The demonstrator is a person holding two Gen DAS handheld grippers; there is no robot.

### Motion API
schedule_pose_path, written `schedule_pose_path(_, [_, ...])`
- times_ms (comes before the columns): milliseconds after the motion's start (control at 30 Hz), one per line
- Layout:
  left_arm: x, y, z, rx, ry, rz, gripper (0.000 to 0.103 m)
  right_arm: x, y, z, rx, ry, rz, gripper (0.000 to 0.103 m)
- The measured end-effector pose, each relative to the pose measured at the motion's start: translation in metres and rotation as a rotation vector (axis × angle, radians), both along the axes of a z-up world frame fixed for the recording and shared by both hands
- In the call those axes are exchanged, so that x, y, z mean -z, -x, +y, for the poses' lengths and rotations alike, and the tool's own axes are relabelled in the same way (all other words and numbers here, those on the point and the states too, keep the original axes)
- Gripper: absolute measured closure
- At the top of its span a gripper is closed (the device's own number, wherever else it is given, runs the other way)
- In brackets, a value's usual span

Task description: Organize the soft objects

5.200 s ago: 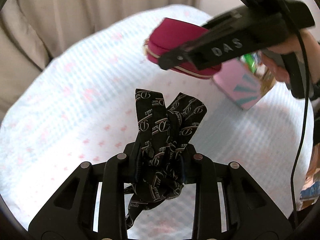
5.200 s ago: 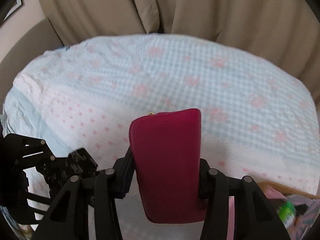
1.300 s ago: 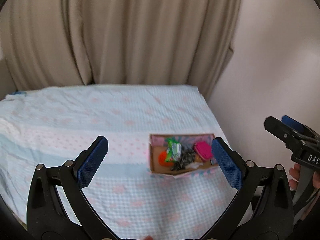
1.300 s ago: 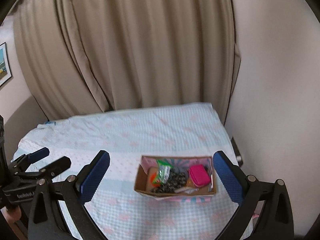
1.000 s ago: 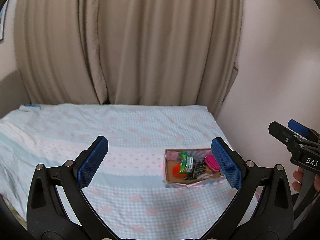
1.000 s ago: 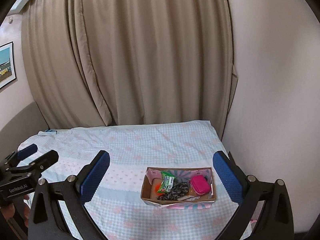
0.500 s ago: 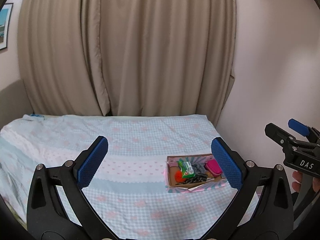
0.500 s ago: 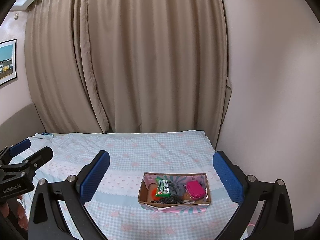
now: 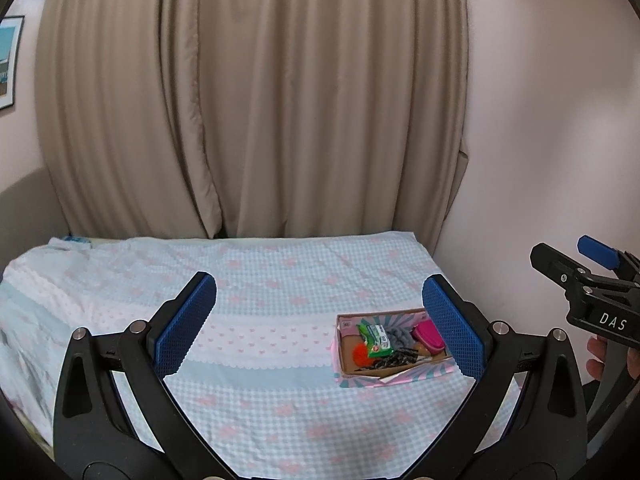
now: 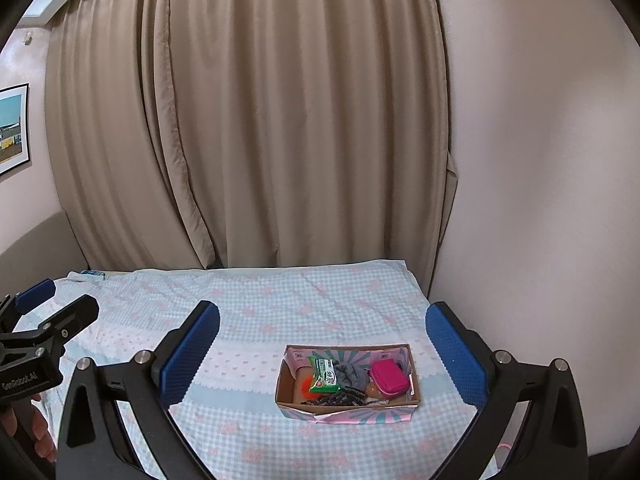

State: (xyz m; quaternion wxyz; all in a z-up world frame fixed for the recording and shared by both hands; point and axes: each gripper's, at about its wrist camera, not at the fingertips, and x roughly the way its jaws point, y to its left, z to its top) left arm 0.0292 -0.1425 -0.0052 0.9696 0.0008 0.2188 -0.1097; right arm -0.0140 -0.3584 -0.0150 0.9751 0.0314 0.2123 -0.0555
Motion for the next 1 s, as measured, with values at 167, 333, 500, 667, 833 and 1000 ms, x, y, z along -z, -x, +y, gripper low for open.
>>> schedule_pose_path(167, [0.000,0.001,-0.002,0.002,0.000,-0.005,0.000,-0.001,0.001,-0.001,0.001,0.004,-0.003,0.000])
schedule_pose_path(333, [0.002,0.001,-0.003,-0.001,-0.002,-0.008,0.000,-0.002,-0.004,-0.002,0.000,0.016,-0.008,0.000])
schedule_pose_path(500, [0.002,-0.001,-0.002,-0.001,-0.003,-0.007,0.000,-0.002,-0.005,-0.002,-0.003,0.017,-0.007,0.000])
schedule_pose_path(667, [0.000,-0.001,0.000,-0.011,0.007,-0.011,0.000,-0.003,-0.009,-0.003,-0.009,0.011,-0.007,0.000])
schedule_pose_path(833, [0.000,0.000,0.000,-0.016,0.006,-0.014,0.000,-0.002,-0.008,-0.001,-0.006,0.013,-0.008,0.000])
schedule_pose_path(1000, [0.001,0.000,0.000,-0.018,0.003,-0.017,0.000,-0.003,-0.010,-0.002,-0.006,0.013,-0.010,0.000])
